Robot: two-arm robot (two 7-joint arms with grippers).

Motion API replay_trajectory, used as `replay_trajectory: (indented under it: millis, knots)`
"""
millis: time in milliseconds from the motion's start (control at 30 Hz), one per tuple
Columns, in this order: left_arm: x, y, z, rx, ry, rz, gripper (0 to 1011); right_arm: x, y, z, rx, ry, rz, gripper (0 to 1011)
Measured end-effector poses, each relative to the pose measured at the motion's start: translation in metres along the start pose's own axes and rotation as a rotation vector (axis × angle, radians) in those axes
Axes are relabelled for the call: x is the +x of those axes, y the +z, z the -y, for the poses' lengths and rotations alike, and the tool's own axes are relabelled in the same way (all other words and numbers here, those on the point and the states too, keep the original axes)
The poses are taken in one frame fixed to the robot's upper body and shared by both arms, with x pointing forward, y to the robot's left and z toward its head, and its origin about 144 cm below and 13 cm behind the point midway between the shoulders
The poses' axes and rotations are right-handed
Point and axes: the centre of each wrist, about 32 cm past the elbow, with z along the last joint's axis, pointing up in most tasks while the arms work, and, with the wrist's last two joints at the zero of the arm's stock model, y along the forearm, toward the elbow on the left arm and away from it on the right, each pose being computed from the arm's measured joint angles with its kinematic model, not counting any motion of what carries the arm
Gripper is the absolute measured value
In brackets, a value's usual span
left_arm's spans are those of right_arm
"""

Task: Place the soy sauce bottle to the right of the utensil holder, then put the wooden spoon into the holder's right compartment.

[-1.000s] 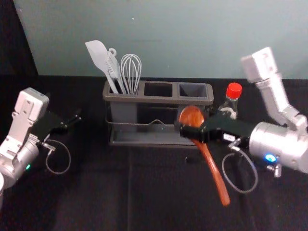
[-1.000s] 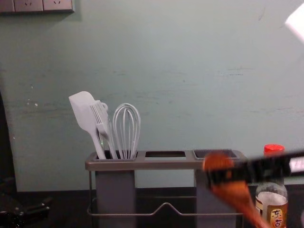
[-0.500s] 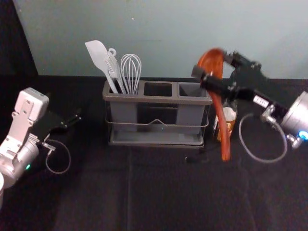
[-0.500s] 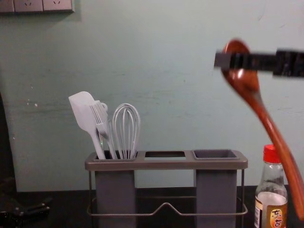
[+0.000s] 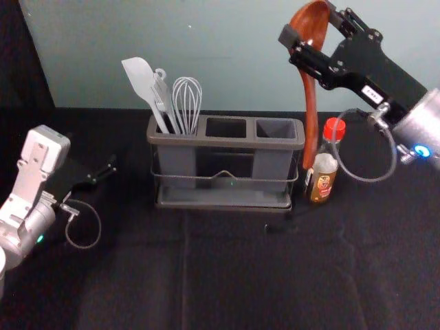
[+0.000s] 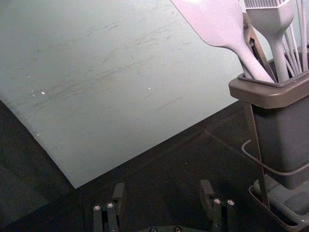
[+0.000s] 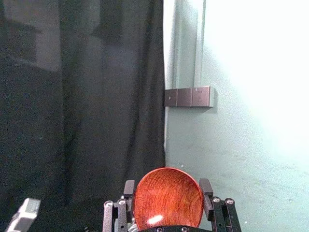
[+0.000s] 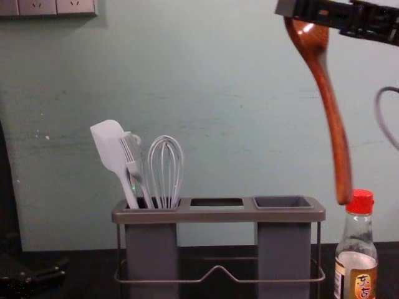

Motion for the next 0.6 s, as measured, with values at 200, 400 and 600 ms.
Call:
replay_trajectory:
  millis: [200, 400, 600]
  knots:
    - [0.0, 0.0, 0.0, 0.0, 0.0, 0.0, 1005, 0.002, -0.011, -0.018, 0.012, -0.025, 0.035, 820]
    - [0.0, 0.0, 0.0, 0.0, 0.0, 0.0, 1005, 0.005, -0.021, -0.036, 0.013, -0.066, 0.08, 820]
    - [0.0, 0.0, 0.0, 0.0, 0.0, 0.0, 1005, 0.007, -0.032, -0.05, 0.021, -0.093, 0.116, 820]
